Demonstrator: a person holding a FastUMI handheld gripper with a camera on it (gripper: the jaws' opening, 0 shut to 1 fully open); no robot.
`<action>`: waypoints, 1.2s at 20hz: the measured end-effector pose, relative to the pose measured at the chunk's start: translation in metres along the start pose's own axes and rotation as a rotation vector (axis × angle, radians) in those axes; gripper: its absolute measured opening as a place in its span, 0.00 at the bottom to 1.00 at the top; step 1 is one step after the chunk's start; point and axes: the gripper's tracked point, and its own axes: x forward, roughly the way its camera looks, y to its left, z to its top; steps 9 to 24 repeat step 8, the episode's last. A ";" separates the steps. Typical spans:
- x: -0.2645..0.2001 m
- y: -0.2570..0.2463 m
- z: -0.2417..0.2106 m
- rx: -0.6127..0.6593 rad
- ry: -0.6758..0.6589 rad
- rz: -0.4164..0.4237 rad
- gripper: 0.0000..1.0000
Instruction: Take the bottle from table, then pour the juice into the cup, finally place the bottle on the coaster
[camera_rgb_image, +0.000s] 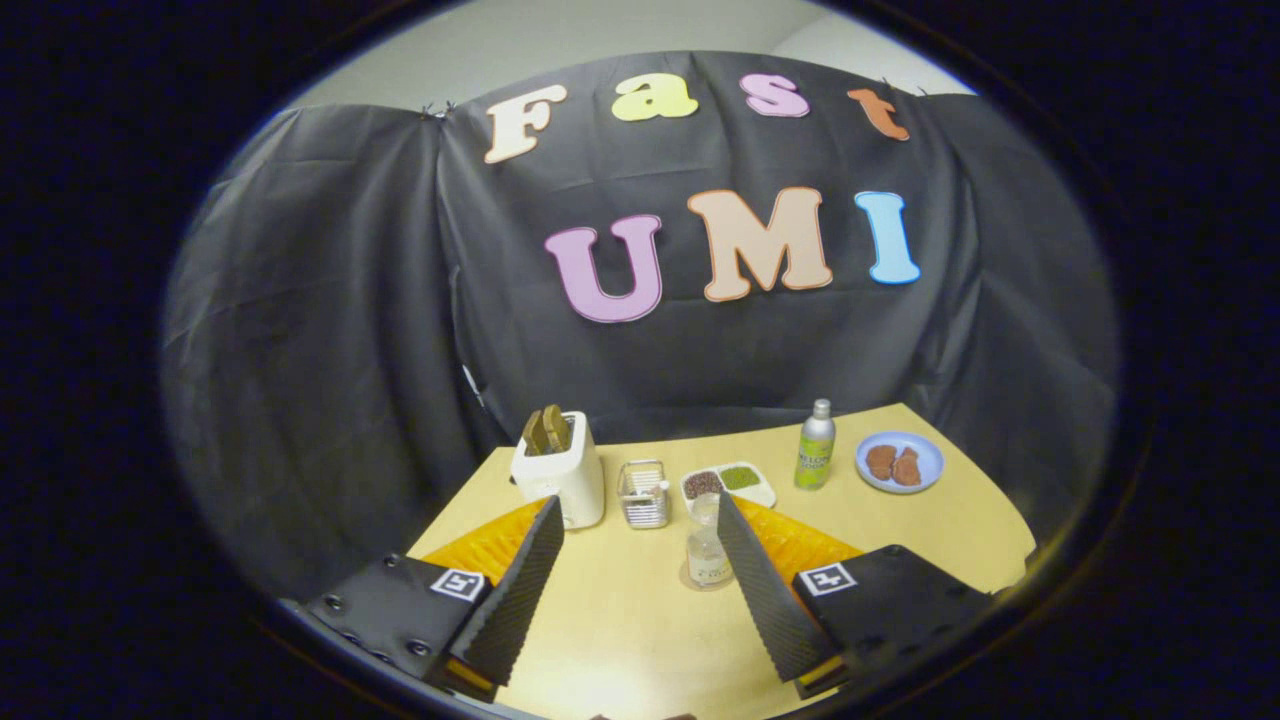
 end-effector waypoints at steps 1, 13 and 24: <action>-0.005 -0.003 0.003 -0.014 -0.006 -0.001 0.96; -0.020 0.007 0.024 -0.071 -0.045 0.092 0.96; -0.020 0.007 0.024 -0.071 -0.045 0.092 0.96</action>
